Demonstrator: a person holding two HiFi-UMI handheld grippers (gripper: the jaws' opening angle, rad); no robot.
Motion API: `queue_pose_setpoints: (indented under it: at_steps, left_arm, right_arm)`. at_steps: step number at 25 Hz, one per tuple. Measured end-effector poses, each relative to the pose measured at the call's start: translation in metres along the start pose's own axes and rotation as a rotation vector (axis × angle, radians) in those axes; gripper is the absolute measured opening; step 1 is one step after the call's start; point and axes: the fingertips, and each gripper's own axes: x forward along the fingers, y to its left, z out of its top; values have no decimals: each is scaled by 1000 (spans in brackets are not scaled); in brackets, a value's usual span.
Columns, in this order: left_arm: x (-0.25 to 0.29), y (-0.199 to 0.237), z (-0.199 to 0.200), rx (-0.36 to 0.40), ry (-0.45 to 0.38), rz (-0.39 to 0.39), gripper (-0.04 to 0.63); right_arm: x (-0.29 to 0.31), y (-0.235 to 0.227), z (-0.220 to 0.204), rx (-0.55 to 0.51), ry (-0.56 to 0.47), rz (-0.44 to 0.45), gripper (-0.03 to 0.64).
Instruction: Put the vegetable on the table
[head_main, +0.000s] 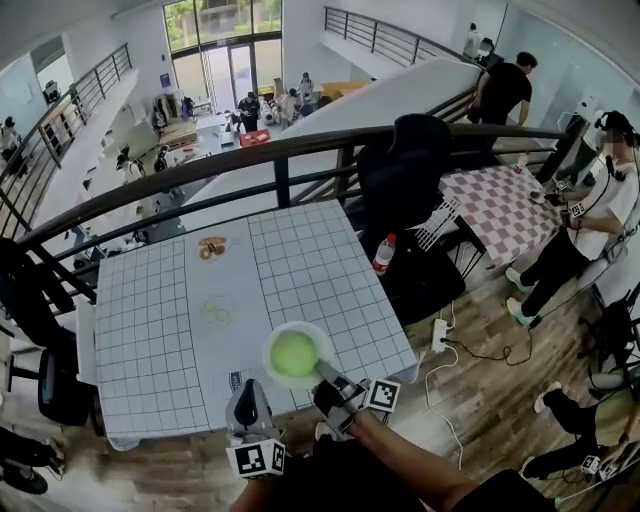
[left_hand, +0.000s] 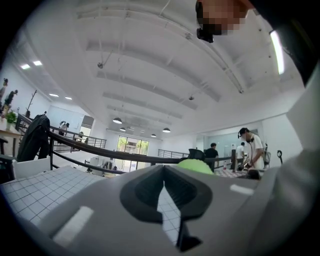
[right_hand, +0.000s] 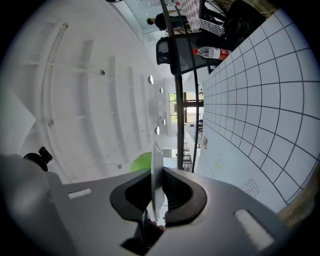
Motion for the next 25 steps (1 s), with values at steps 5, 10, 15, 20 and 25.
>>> queue_pose_setpoints:
  at_steps: [5,10,15,20,25]
  left_arm:
    - [14,-11,-2,5,-12,-5,8]
    - [13,-6,-8,16,22,-18,8]
    - [16,-2,-12,24,18,-5,8]
    - [14,5,-17,24,23,35,8]
    - [13,3,-12,20,35,24,8]
  right_arm:
    - [1,-13,17,-9,8,-30,32]
    - [-2,-22,17,19,2,-40,32]
    - [-3,-46,27,14,-2,-59,32]
    - [0,-76,25,8,33,-90,32]
    - [9,-101,24,37,34,-101,32]
